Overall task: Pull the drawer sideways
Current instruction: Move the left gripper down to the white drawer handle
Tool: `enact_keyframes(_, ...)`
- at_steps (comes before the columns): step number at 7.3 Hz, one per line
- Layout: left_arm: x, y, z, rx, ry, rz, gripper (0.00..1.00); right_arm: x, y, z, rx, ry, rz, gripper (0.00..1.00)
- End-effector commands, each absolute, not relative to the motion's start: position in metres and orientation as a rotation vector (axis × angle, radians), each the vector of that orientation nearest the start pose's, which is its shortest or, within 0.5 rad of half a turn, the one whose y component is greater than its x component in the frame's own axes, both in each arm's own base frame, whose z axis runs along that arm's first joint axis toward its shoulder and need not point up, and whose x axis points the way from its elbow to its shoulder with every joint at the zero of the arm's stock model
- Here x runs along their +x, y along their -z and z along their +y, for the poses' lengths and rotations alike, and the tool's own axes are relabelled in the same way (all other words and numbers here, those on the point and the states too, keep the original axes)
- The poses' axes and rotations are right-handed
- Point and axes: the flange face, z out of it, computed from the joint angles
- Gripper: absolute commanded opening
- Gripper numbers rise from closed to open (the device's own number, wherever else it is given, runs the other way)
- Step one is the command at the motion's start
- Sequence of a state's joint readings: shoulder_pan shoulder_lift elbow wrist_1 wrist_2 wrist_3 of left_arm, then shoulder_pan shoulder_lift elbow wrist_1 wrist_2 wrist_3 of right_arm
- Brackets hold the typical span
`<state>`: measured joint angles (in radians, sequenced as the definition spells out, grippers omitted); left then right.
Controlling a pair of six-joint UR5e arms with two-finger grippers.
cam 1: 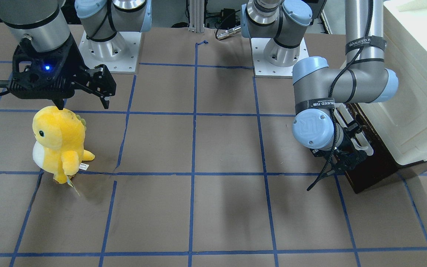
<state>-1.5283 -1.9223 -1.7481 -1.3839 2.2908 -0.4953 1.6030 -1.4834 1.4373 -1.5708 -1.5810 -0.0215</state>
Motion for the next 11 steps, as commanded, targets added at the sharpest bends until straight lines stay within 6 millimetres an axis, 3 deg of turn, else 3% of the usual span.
enact_keyframes(1, -0.0361, -0.2592, -0.5549, -0.491, -0.215, 2.310, 0.74, 0.1495, -0.5090, -0.5285, -0.084, 0.073, 3.149, 1.00)
enact_keyframes(11, -0.0356, -0.2584, -0.5463, -0.476, -0.265, 2.300, 0.67, 0.1495, -0.5090, -0.5285, -0.084, 0.073, 3.149, 1.00)
